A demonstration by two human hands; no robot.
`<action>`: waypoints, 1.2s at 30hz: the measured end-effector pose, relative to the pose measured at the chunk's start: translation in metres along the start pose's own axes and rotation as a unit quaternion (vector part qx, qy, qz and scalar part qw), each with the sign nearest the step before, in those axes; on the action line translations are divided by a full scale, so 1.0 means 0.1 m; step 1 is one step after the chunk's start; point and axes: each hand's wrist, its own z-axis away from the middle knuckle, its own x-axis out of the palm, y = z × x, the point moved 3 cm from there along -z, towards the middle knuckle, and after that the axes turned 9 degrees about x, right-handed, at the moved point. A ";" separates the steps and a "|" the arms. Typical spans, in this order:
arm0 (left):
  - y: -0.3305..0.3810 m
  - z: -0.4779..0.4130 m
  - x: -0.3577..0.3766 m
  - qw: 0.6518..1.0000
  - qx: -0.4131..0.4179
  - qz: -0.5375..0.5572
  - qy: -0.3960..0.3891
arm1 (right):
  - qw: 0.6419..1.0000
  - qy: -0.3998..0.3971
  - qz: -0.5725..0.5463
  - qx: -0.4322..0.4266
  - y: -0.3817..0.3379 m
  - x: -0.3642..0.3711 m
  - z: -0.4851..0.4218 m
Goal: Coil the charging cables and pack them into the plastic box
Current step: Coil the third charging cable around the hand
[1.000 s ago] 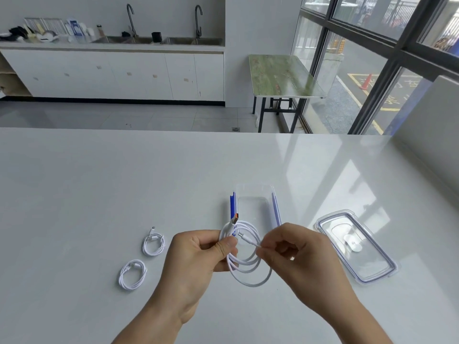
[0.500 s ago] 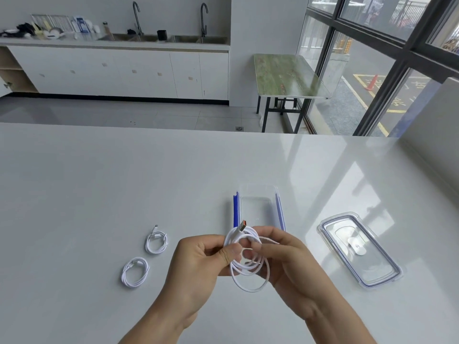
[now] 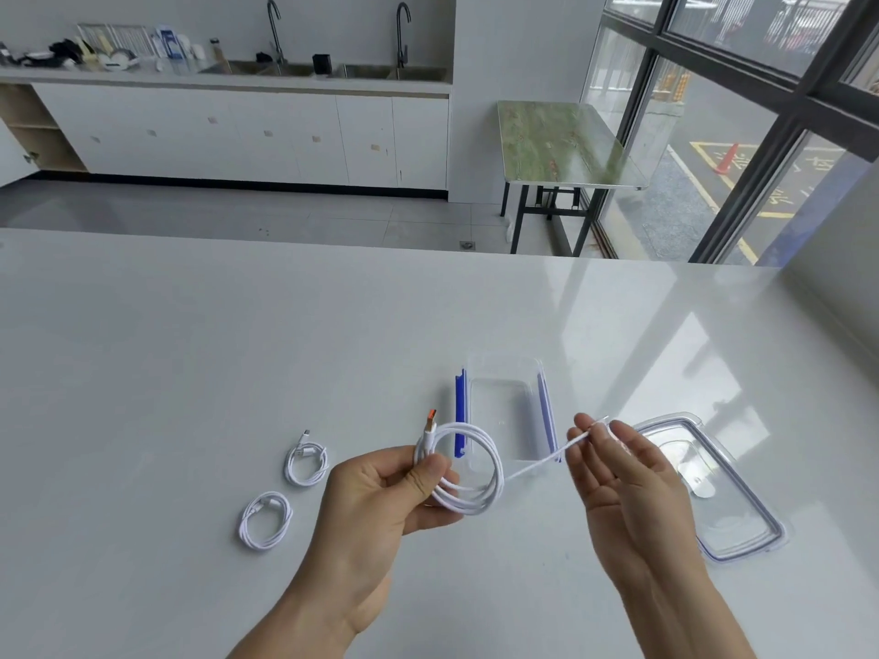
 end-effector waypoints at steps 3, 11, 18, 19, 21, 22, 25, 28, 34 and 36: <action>-0.04 -0.03 0.01 1.000 -0.006 -0.006 0.008 | 0.998 -0.045 0.032 -0.016 -0.06 0.03 0.06; -0.07 -0.10 0.08 0.999 -0.010 -0.033 0.041 | 0.955 -0.115 0.260 -0.087 -0.11 0.18 0.27; -0.12 -0.11 0.12 0.992 0.034 -0.107 0.057 | 0.777 -0.158 0.548 -0.265 0.05 0.29 0.43; -0.12 -0.10 0.14 0.991 0.042 -0.119 0.050 | 0.746 -0.151 0.579 -0.294 0.09 0.31 0.42; -0.13 -0.07 0.17 0.989 0.055 -0.133 0.035 | 0.706 -0.114 0.613 -0.336 0.19 0.34 0.35; -0.14 -0.06 0.17 0.988 0.062 -0.139 0.027 | 0.691 -0.088 0.623 -0.355 0.22 0.34 0.32; -0.14 -0.02 0.16 0.986 0.070 -0.152 0.005 | 0.655 -0.042 0.674 -0.341 0.29 0.33 0.25; -0.13 0.00 0.16 0.987 0.063 -0.150 -0.011 | 0.739 -0.112 0.654 -0.121 0.35 0.33 0.16; -0.14 -0.01 0.15 0.991 0.033 -0.125 -0.017 | 0.915 -0.197 0.315 0.157 0.44 0.35 0.13; -0.15 -0.02 0.13 0.992 0.024 -0.124 -0.012 | 0.930 -0.205 0.202 0.229 0.47 0.36 0.13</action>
